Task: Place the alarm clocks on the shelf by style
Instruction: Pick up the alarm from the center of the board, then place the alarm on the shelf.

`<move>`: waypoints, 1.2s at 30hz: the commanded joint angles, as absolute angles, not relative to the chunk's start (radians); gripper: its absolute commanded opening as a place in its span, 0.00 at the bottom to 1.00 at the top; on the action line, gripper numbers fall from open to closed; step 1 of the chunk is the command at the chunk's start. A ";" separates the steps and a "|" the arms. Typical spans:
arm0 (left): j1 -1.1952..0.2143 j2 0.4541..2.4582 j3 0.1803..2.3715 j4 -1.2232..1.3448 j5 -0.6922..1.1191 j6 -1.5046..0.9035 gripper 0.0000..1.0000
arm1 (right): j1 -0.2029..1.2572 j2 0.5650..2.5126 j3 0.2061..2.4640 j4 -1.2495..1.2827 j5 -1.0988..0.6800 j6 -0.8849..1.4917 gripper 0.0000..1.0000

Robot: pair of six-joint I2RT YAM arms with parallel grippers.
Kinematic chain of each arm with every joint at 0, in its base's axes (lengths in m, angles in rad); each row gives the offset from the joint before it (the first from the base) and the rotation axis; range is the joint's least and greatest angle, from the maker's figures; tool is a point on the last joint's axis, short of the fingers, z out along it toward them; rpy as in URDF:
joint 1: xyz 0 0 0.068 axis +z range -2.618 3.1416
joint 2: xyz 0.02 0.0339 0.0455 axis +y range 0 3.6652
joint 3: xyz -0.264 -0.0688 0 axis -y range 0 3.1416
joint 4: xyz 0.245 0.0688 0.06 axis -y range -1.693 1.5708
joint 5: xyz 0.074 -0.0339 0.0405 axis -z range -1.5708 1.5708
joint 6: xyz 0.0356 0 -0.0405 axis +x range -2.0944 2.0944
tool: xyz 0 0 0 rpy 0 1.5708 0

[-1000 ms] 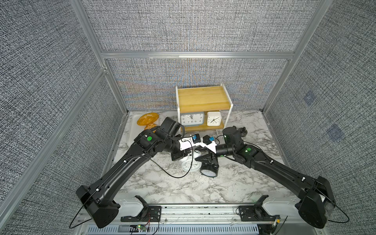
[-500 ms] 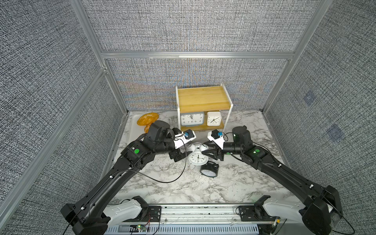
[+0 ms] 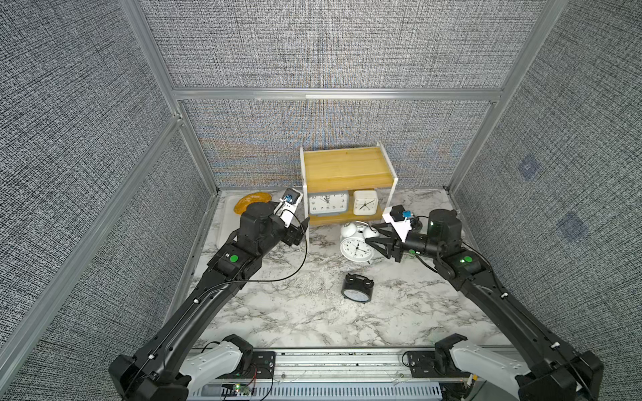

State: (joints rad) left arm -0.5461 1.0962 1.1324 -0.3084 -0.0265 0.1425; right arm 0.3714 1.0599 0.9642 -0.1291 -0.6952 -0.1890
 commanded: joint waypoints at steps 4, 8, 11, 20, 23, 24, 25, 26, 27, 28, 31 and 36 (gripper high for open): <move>-0.523 1.158 1.090 -0.135 -0.038 0.062 0.82 | 0.347 1.048 1.069 -0.155 -0.752 -0.181 0.37; -0.504 1.201 1.055 -0.030 -0.035 0.055 0.79 | 0.340 1.052 1.129 -0.167 -0.779 -0.179 0.37; -0.492 1.246 1.061 0.008 -0.041 0.053 0.74 | 0.334 1.064 1.183 -0.171 -0.783 -0.169 0.37; -0.476 1.340 1.065 0.079 0.028 0.072 0.70 | 0.307 1.174 1.416 -0.189 -0.738 -0.131 0.37; -0.476 1.351 1.061 0.091 0.014 0.076 0.70 | 0.297 1.223 1.492 -0.184 -0.685 -0.118 0.37; -0.476 1.354 1.059 0.098 0.010 0.078 0.70 | 0.293 1.238 1.510 -0.176 -0.673 -0.112 0.37; -0.475 1.357 1.055 0.105 0.008 0.080 0.70 | 0.289 1.253 1.532 -0.165 -0.657 -0.100 0.37; -0.474 1.359 1.054 0.109 0.008 0.084 0.69 | 0.286 1.270 1.551 -0.151 -0.636 -0.088 0.37; -0.474 1.364 1.052 0.115 0.007 0.089 0.68 | 0.287 1.282 1.566 -0.138 -0.619 -0.081 0.36; -0.474 1.367 1.051 0.123 0.004 0.093 0.67 | 0.284 1.294 1.583 -0.125 -0.600 -0.074 0.36; -0.474 1.381 1.050 0.132 0.004 0.112 0.63 | 0.285 1.334 1.633 -0.098 -0.541 -0.066 0.35; -0.470 1.399 1.049 0.152 0.004 0.141 0.61 | 0.286 1.424 1.732 -0.113 -0.448 -0.091 0.35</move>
State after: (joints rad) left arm -0.4740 1.3930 1.0489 0.1085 0.0025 0.1112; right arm 0.2832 1.3979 1.6936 -0.1905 -0.5339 -0.0864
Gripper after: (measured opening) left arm 0.610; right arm 0.519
